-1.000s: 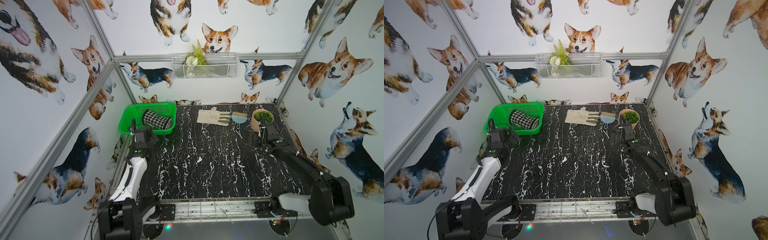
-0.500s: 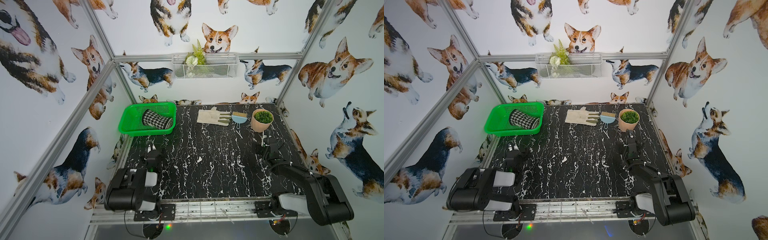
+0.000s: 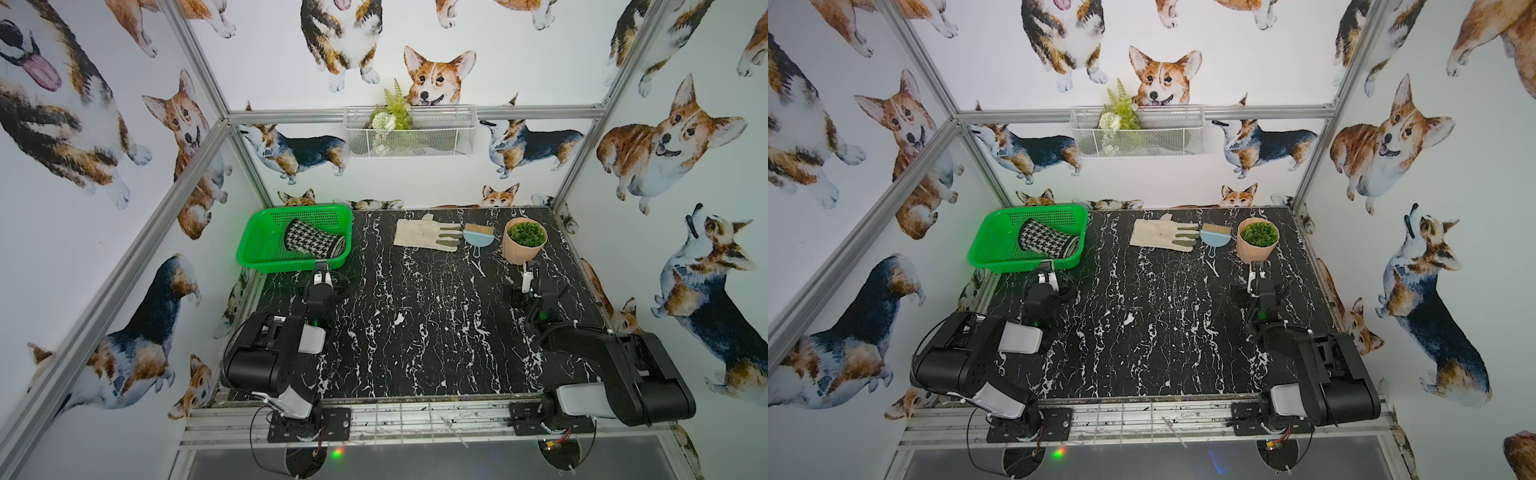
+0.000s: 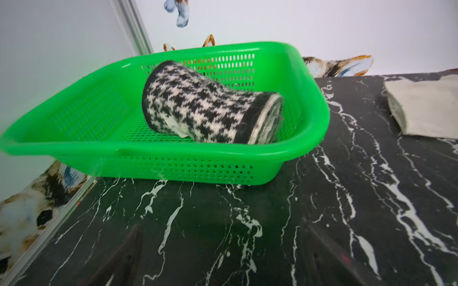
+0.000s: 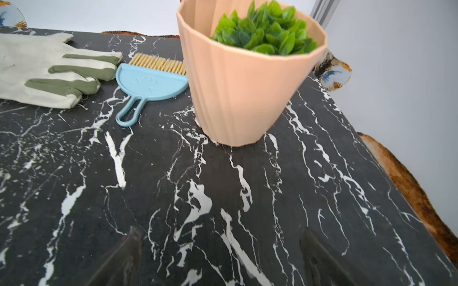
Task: Roll up the scarf and place it into the basket
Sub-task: Reset both arms
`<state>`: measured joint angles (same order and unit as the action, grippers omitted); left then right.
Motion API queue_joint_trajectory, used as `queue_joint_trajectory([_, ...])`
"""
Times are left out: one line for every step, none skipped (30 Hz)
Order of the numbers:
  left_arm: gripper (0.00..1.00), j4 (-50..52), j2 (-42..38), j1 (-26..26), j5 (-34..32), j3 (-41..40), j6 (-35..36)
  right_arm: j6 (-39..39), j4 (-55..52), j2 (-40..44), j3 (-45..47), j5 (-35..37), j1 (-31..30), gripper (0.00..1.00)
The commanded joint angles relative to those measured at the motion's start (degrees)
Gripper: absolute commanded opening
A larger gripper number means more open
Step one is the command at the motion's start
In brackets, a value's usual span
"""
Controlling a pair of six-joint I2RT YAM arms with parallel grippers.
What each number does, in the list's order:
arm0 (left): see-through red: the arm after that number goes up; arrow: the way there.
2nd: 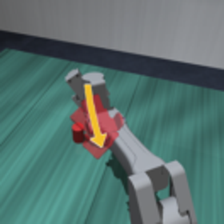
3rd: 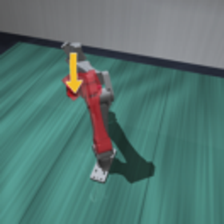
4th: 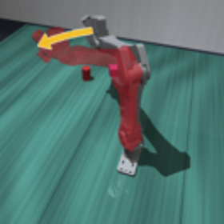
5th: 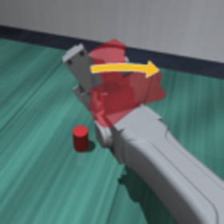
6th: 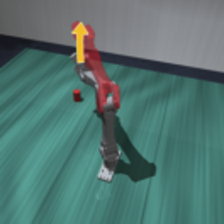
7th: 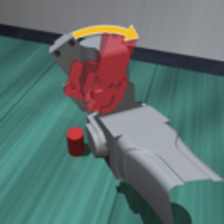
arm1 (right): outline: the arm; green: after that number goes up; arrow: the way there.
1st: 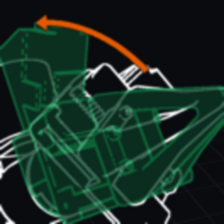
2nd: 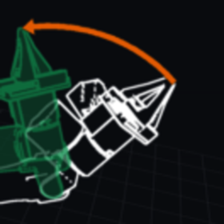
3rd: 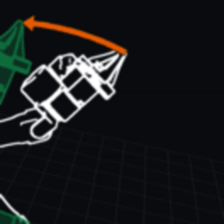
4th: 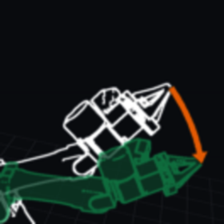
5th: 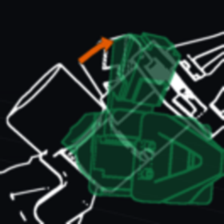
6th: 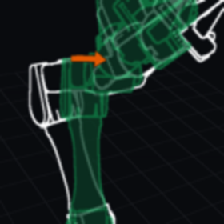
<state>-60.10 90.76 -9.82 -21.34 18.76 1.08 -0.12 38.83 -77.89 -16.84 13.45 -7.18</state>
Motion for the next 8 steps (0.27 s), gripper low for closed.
queue_joint_trajectory([1.0,0.23,0.02,-0.11,-1.18,0.44,1.28,0.78,10.56,-0.76,1.26,-2.97,1.84,1.0])
queue_joint_trajectory([1.0,0.28,0.11,-0.13,-1.21,0.64,1.47,1.82,11.14,-1.75,1.2,-4.43,3.01,1.0])
queue_joint_trajectory([1.0,0.46,0.05,-0.11,-1.15,0.74,1.39,2.14,12.39,-3.71,1.18,-5.45,3.54,1.0])
queue_joint_trajectory([1.0,0.71,0.03,-0.12,-1.15,0.76,1.38,1.53,15.06,-5.57,1.15,-5.99,3.54,1.0])
queue_joint_trajectory([1.0,1.03,0.12,-0.02,-1.05,1.02,1.31,1.35,16.1,-6.36,0.96,-6.34,3.59,1.0])
queue_joint_trajectory([1.0,1.45,-0.01,0.13,-0.86,1.1,1.14,1.62,13.05,-5.23,0.19,-6.18,3.66,1.0])
queue_joint_trajectory([1.0,1.43,-0.06,0.16,-0.81,1.04,1.12,1.84,9.47,-4.13,-0.63,-6.65,3.75,1.0])
queue_joint_trajectory([1.0,1.29,-0.06,0.15,-0.8,1.05,1.12,2.26,9.16,-4.41,-0.95,-7.88,4.41,1.0])
